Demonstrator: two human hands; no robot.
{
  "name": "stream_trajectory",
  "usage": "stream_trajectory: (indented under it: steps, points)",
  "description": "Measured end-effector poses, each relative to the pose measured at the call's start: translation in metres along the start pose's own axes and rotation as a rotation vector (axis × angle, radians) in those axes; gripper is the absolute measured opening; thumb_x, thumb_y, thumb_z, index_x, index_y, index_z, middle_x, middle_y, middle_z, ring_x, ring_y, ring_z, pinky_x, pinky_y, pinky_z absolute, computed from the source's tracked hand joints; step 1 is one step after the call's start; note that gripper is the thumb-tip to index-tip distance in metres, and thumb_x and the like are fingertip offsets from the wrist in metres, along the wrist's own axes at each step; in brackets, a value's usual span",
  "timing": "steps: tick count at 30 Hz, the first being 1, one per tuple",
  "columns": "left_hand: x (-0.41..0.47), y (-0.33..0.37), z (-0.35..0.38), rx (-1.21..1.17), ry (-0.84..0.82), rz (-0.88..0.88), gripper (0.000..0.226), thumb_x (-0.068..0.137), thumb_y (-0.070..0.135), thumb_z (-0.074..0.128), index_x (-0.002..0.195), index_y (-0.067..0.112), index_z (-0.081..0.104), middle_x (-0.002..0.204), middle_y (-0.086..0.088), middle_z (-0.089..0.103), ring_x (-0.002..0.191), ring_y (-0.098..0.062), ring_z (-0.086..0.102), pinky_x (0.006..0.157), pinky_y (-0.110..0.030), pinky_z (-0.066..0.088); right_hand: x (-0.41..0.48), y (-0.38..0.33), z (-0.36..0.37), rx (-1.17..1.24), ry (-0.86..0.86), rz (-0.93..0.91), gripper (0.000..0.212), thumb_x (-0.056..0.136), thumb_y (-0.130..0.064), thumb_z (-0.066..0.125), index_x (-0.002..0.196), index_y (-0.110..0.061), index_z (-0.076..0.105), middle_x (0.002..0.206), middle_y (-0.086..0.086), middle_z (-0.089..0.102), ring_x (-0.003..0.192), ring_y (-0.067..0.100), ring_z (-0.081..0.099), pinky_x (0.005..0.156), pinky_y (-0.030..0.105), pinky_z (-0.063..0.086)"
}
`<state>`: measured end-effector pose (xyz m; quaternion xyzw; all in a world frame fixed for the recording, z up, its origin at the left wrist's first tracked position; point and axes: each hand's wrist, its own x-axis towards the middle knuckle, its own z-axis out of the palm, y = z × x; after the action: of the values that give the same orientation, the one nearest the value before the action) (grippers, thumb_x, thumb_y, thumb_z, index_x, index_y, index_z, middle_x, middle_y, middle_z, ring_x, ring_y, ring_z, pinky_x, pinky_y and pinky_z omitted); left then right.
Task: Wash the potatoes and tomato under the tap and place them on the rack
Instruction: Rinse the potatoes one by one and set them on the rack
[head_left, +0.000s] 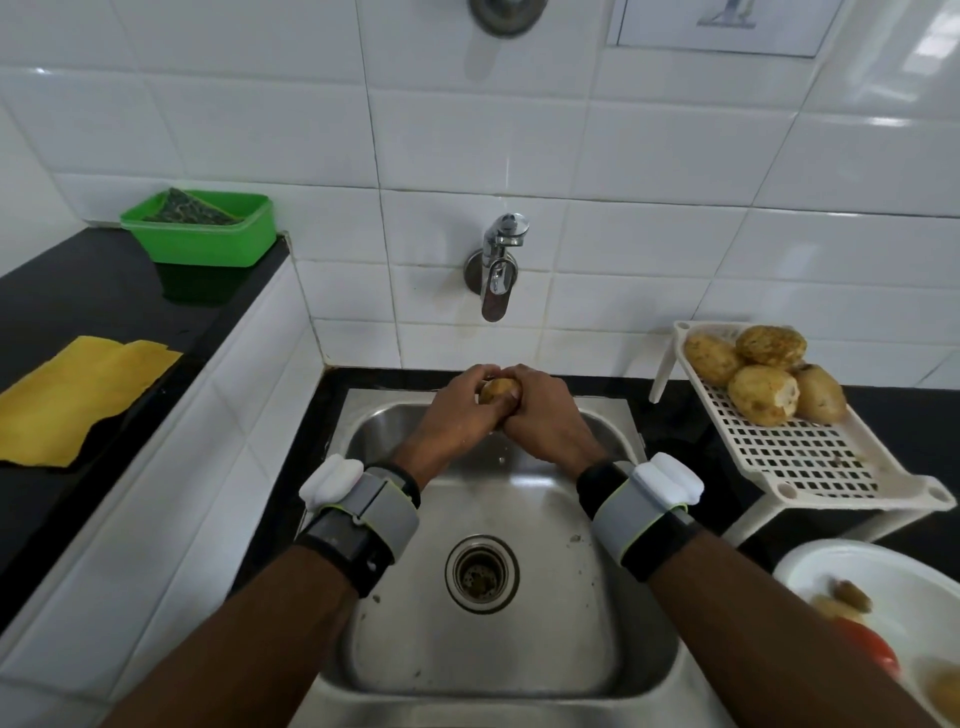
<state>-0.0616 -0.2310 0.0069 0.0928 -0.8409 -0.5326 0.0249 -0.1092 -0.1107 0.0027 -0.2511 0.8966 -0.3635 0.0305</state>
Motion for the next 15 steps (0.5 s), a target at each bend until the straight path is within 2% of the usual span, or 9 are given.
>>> stream_trajectory:
  steps: [3, 5, 7, 9, 11, 12, 13, 15]
  points:
    - [-0.004, -0.003, 0.004, -0.016, -0.013, -0.008, 0.044, 0.093, 0.035, 0.061, 0.133, 0.021, 0.051, 0.118, 0.003, 0.057, 0.109, -0.016, 0.058, 0.094, -0.039, 0.054, -0.006, 0.003, 0.001, -0.028, 0.008, 0.000, 0.046, 0.071, -0.013, 0.074, 0.116, -0.010, 0.063, 0.103, 0.005, 0.071, 0.093, 0.020, 0.065, 0.082, 0.029, 0.052]
    - [-0.008, -0.012, 0.011, -0.041, -0.021, -0.031, 0.040, 0.091, 0.032, 0.064, 0.128, 0.021, 0.054, 0.118, -0.002, 0.062, 0.105, -0.018, 0.063, 0.091, -0.042, 0.056, -0.013, 0.010, 0.008, -0.041, -0.043, 0.011, 0.046, 0.070, -0.012, 0.074, 0.115, -0.009, 0.063, 0.104, 0.007, 0.071, 0.097, 0.023, 0.066, 0.085, 0.036, 0.053]
    - [-0.008, -0.018, 0.022, -0.063, -0.058, -0.074, 0.037, 0.089, 0.028, 0.067, 0.124, 0.020, 0.055, 0.116, -0.005, 0.064, 0.101, -0.018, 0.064, 0.089, -0.042, 0.056, -0.023, 0.019, 0.009, -0.027, -0.082, 0.045, 0.047, 0.072, -0.011, 0.074, 0.116, -0.009, 0.060, 0.108, 0.008, 0.069, 0.101, 0.024, 0.065, 0.086, 0.036, 0.052]
    - [-0.006, -0.022, 0.029, -0.116, -0.068, -0.113, 0.036, 0.087, 0.026, 0.069, 0.120, 0.021, 0.055, 0.112, -0.004, 0.064, 0.098, -0.017, 0.065, 0.084, -0.038, 0.058, -0.028, 0.026, 0.008, 0.026, -0.103, 0.064, 0.056, 0.074, -0.010, 0.076, 0.124, -0.008, 0.052, 0.114, 0.008, 0.065, 0.105, 0.022, 0.062, 0.086, 0.030, 0.052]
    - [-0.005, -0.015, 0.034, -0.173, -0.037, -0.127, 0.035, 0.089, 0.028, 0.067, 0.120, 0.021, 0.054, 0.110, -0.003, 0.063, 0.094, -0.014, 0.065, 0.070, -0.027, 0.057, -0.028, 0.031, 0.002, 0.088, -0.054, 0.082, 0.073, 0.071, -0.014, 0.081, 0.133, -0.009, 0.043, 0.121, 0.009, 0.056, 0.109, 0.020, 0.058, 0.086, 0.023, 0.049]
    - [-0.003, -0.009, 0.040, -0.208, -0.001, -0.124, 0.034, 0.090, 0.031, 0.066, 0.120, 0.020, 0.055, 0.110, -0.004, 0.063, 0.093, -0.014, 0.065, 0.064, -0.024, 0.055, -0.030, 0.036, -0.004, 0.107, 0.005, 0.097, 0.078, 0.069, -0.016, 0.083, 0.134, -0.010, 0.040, 0.123, 0.009, 0.053, 0.110, 0.020, 0.056, 0.088, 0.024, 0.049]
    - [0.000, -0.006, 0.046, -0.249, 0.041, -0.128, 0.032, 0.091, 0.036, 0.064, 0.118, 0.020, 0.057, 0.110, -0.005, 0.063, 0.093, -0.015, 0.065, 0.061, -0.025, 0.056, -0.032, 0.039, -0.009, 0.124, 0.062, 0.108, 0.082, 0.067, -0.019, 0.084, 0.135, -0.012, 0.039, 0.124, 0.008, 0.051, 0.110, 0.019, 0.055, 0.089, 0.026, 0.050]
    - [-0.001, 0.004, 0.057, -0.361, 0.094, -0.187, 0.030, 0.093, 0.040, 0.060, 0.112, 0.017, 0.059, 0.108, -0.007, 0.063, 0.092, -0.020, 0.065, 0.067, -0.036, 0.061, -0.038, 0.044, -0.016, 0.156, 0.137, 0.122, 0.083, 0.066, -0.025, 0.085, 0.135, -0.016, 0.040, 0.125, 0.004, 0.049, 0.108, 0.016, 0.056, 0.089, 0.028, 0.052]
